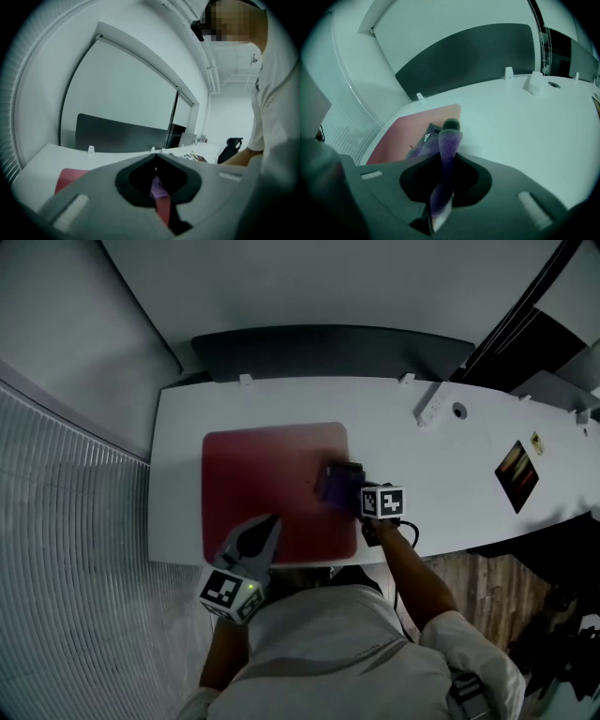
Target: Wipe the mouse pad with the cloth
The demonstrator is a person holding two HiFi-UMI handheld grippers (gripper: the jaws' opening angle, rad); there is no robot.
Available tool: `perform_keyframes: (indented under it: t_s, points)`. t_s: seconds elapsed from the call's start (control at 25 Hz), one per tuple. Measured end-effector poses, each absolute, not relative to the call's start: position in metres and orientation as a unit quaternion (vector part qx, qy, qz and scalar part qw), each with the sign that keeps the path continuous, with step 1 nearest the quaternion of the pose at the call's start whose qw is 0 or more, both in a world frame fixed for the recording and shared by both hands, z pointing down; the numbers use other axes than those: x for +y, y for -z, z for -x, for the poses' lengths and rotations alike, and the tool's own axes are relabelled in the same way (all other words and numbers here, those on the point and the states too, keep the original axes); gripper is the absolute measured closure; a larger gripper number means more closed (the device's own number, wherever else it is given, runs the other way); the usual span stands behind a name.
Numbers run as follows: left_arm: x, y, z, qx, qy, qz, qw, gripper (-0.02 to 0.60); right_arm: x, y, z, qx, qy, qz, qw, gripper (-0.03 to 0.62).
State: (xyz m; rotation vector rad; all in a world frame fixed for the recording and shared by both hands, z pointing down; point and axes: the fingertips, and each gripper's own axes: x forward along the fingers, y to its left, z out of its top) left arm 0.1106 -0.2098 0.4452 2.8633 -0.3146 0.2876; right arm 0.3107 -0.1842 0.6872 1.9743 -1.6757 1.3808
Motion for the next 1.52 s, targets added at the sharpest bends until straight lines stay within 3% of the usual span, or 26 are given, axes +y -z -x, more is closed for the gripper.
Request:
perform_keyframes:
  t_s: [0.32,0.56,0.96,1.28,1.52]
  points:
    - [-0.209,-0.447,-0.126,-0.089,-0.103,-0.984,0.114,0.581,-0.139,-0.684,-0.337,-0.524,-0.475,-0.705,0.061,0.548]
    - [-0.222,-0.44,-0.102,-0.085,-0.103,-0.985,0.11,0.581,-0.161,-0.613,-0.306,-0.569,-0.413,-0.711,0.004,0.548]
    - [-0.274,-0.424,0.007,-0.122,-0.091,-0.982,0.114,0.581,-0.262,-0.54,-0.128,-0.698,-0.402,-0.591,-0.036,0.548]
    - [-0.317,-0.431,0.132,-0.201,-0.105,-0.966,0.12,0.581,-0.333,-0.559,0.051,-0.766,-0.439,-0.468,-0.004,0.548]
    - [-0.332,-0.442,0.187,-0.23,-0.11,-0.959,0.122,0.581,-0.377,-0.614,0.129,-0.774,-0.457,-0.436,0.049,0.548]
